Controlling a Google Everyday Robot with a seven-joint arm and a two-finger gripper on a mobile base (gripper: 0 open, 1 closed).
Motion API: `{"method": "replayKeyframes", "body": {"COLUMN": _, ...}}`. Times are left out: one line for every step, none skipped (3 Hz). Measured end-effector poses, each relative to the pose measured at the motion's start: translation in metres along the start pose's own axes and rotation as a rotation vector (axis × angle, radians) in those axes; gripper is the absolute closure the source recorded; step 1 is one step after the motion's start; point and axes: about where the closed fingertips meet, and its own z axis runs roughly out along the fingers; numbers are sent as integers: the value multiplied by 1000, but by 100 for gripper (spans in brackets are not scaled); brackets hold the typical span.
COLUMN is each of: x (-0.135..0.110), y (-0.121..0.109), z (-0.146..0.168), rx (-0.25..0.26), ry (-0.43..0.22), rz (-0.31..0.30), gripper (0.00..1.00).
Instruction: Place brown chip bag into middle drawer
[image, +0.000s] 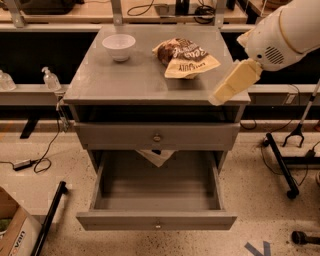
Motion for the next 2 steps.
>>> {"method": "replayKeyframes", "body": {"x": -11, "y": -19, "z": 24, "rx": 17, "ry": -53, "rz": 68, "gripper": 0}}
{"method": "replayKeyframes", "body": {"x": -21, "y": -38, "z": 54, "rx": 28, "ry": -89, "rz": 123, "gripper": 0}}
